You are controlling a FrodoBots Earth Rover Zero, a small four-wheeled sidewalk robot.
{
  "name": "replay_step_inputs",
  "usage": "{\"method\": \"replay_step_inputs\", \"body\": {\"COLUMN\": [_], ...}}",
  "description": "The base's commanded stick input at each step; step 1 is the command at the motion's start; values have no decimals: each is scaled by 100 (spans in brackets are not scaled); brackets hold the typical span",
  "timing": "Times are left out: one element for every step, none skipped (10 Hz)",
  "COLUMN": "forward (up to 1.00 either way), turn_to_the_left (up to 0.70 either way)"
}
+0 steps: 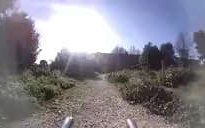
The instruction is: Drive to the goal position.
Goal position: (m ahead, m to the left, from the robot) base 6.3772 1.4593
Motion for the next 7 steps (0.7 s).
{"method": "replay_step_inputs", "body": {"forward": [50, 50, 50, 50, 50, 50, 50], "turn_to_the_left": [50, 0, 0, 0, 0, 0, 0]}}
